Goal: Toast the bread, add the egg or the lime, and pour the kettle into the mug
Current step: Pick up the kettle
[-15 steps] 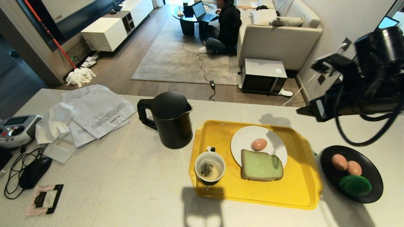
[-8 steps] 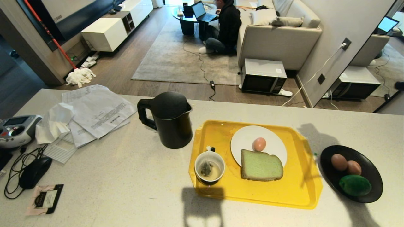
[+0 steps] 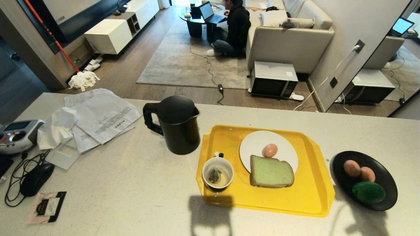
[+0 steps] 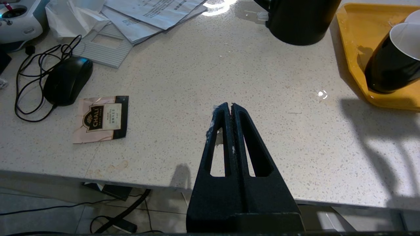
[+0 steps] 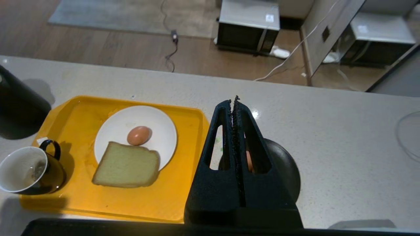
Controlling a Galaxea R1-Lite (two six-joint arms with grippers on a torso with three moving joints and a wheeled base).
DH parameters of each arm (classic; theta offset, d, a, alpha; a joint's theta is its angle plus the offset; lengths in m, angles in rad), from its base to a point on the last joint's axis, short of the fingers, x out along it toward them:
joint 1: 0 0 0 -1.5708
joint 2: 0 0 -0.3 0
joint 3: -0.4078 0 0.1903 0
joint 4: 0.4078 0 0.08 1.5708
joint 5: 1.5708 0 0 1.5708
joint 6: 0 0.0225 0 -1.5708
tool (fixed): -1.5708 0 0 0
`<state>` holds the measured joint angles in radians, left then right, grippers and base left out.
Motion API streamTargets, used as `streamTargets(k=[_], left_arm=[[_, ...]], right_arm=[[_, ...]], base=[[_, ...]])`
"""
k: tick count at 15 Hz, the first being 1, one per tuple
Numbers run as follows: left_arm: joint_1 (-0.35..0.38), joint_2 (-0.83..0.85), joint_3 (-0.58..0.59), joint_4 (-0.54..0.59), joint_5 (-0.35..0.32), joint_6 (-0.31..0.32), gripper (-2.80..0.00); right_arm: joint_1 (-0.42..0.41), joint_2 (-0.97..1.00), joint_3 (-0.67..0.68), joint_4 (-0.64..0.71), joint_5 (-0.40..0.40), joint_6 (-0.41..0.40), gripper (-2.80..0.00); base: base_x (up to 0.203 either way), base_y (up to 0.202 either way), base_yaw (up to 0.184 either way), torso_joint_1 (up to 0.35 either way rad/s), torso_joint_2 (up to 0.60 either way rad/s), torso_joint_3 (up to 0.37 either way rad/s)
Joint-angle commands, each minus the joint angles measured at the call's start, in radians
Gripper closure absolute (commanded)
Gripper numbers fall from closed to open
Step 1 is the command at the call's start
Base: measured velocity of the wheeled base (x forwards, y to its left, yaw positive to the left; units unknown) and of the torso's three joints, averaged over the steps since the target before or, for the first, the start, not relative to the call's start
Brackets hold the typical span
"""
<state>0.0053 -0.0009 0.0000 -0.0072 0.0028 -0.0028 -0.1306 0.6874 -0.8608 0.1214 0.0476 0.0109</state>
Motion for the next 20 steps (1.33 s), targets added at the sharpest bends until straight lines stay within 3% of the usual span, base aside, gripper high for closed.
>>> streamTargets(k=[1, 5, 8, 13, 15, 17, 20], left_arm=[[0.001, -0.001, 0.000, 0.000, 0.000, 0.000, 0.00], [0.001, -0.001, 0.000, 0.000, 0.000, 0.000, 0.00], [0.000, 0.001, 0.000, 0.000, 0.000, 0.000, 0.00], [0.001, -0.001, 0.000, 0.000, 0.000, 0.000, 0.00], [0.001, -0.001, 0.000, 0.000, 0.000, 0.000, 0.00], [-0.001, -0.001, 0.000, 0.000, 0.000, 0.000, 0.00], [0.001, -0.001, 0.000, 0.000, 0.000, 0.000, 0.00]], right_arm=[[0.001, -0.207, 0.119, -0.020, -0.017, 0.002, 0.00], [0.002, -0.397, 0.315, -0.028, -0.030, 0.003, 0.00], [0.003, -0.400, 0.403, -0.032, -0.040, 0.049, 0.00], [0.005, -0.400, 0.416, -0.034, -0.040, 0.061, 0.00], [0.045, -0.401, 0.413, -0.032, -0.043, 0.056, 0.00], [0.136, -0.447, 0.411, -0.023, -0.061, 0.041, 0.00], [0.139, -0.603, 0.454, 0.076, -0.072, -0.018, 0.00]], base=[[0.000, 0.000, 0.000, 0.000, 0.00, 0.000], [0.000, 0.000, 0.000, 0.000, 0.00, 0.000], [0.000, 0.000, 0.000, 0.000, 0.00, 0.000], [0.000, 0.000, 0.000, 0.000, 0.00, 0.000], [0.000, 0.000, 0.000, 0.000, 0.00, 0.000], [0.000, 0.000, 0.000, 0.000, 0.00, 0.000], [0.000, 0.000, 0.000, 0.000, 0.00, 0.000]])
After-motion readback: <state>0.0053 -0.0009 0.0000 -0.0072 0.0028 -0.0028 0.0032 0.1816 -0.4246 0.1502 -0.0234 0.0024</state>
